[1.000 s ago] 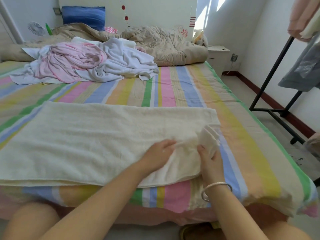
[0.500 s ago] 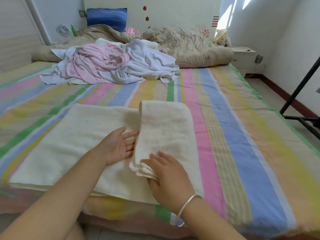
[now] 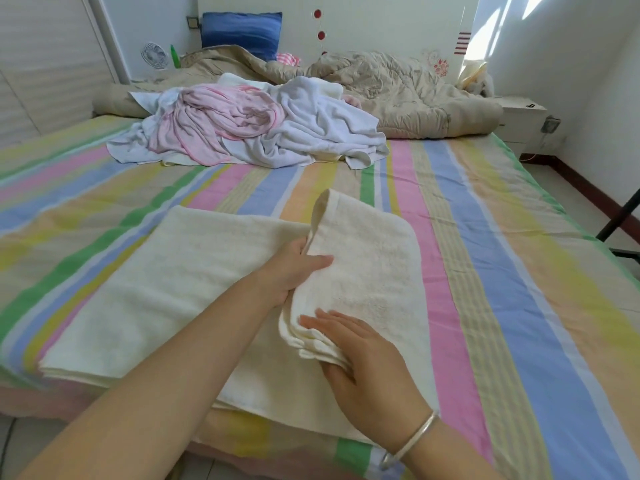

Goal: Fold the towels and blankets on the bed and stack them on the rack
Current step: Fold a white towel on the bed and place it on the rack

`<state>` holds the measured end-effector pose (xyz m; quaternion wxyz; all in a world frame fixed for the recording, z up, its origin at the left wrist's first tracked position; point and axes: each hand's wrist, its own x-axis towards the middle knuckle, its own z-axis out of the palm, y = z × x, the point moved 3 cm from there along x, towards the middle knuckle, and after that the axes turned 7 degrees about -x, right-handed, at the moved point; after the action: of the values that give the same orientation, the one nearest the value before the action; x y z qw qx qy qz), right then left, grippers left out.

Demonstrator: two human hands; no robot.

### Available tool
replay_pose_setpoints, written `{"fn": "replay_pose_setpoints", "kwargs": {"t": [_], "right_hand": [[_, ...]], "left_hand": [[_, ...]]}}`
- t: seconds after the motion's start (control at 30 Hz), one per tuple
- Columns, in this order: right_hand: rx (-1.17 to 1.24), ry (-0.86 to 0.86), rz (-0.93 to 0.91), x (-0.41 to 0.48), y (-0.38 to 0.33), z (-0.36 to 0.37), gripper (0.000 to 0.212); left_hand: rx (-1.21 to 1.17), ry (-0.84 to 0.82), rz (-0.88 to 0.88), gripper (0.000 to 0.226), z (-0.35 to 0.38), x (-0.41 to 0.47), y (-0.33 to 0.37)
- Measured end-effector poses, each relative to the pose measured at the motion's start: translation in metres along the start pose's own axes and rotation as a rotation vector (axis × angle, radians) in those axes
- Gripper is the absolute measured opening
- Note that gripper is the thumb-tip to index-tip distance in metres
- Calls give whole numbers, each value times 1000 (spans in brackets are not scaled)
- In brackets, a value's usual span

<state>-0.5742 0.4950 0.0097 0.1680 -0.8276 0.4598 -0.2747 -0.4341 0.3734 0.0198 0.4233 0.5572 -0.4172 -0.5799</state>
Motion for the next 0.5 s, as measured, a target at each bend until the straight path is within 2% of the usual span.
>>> {"fn": "replay_pose_setpoints", "kwargs": {"t": [0.13, 0.23, 0.3, 0.33, 0.4, 0.5], "right_hand": [[67, -128, 10, 9, -8, 11, 49], [-133, -345, -69, 13, -16, 15, 65], [-119, -461, -43, 19, -16, 8, 74], [-32, -441, -23, 25, -14, 2, 70], [128, -291, 12, 40, -8, -14, 54], [42, -6, 36, 65, 14, -33, 37]], "left_hand": [[66, 79, -29, 32, -26, 2, -13], [55, 99, -67, 35, -34, -3, -27], [74, 119, -39, 29, -36, -5, -31], [77, 134, -16, 28, -37, -5, -31], [105, 167, 41, 25, -39, -6, -30], [148, 205, 92, 19, -42, -8, -28]]}}
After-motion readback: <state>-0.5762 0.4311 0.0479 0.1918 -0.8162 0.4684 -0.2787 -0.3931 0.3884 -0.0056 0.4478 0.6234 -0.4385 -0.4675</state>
